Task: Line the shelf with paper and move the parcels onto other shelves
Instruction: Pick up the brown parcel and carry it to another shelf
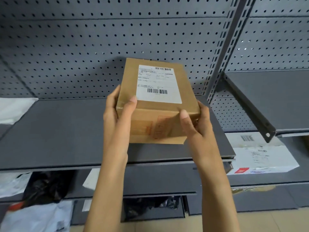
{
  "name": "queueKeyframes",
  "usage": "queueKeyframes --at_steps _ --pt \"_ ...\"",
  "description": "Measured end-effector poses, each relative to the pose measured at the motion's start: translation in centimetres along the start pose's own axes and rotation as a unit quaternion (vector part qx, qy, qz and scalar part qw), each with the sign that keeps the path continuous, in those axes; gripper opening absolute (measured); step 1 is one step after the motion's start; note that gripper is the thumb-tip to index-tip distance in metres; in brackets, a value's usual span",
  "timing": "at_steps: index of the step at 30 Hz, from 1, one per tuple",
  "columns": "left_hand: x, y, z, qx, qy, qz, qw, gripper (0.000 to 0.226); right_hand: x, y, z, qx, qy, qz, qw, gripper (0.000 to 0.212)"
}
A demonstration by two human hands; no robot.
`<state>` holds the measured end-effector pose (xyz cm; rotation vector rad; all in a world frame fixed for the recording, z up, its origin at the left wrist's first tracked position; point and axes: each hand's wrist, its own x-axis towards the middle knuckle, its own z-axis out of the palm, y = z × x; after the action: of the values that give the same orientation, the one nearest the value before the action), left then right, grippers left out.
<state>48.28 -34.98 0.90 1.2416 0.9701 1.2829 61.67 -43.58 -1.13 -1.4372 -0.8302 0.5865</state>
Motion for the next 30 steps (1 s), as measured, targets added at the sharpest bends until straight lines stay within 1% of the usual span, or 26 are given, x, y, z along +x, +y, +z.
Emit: queueKeyframes --at_steps 5,8,11,19,24,27,30 --pt "-1.4 0.7 -3.5 -0.021 0.021 0.005 1.000 0.034 -2.5 -0.8 2.4 -0.003 -0.006 -0.011 1.000 0.036" --pt "-2.5 1.5 -6.7 -0.026 0.037 0.017 0.999 0.034 -4.6 -1.7 4.7 -0.004 -0.014 -0.028 1.000 0.036" --pt "-3.5 2.3 -11.0 -0.037 0.059 0.029 0.997 0.034 -7.5 -2.8 7.8 0.005 -0.043 -0.034 0.998 0.035" --pt "-8.1 4.0 -24.3 -0.051 0.132 0.029 0.989 0.030 -16.3 -5.4 17.3 0.040 -0.097 -0.078 0.991 0.042" --pt "-11.1 5.6 -32.7 -0.044 0.196 0.060 0.978 0.032 -21.9 -6.4 24.0 0.057 -0.160 -0.078 0.982 0.045" --pt "-12.8 6.3 -37.9 -0.036 0.253 0.073 0.964 0.027 -24.6 -7.0 28.3 0.064 -0.212 -0.082 0.972 0.046" --pt "-14.1 7.5 -42.6 -0.033 0.306 0.101 0.946 0.029 -26.6 -8.0 32.8 0.076 -0.261 -0.087 0.958 0.047"
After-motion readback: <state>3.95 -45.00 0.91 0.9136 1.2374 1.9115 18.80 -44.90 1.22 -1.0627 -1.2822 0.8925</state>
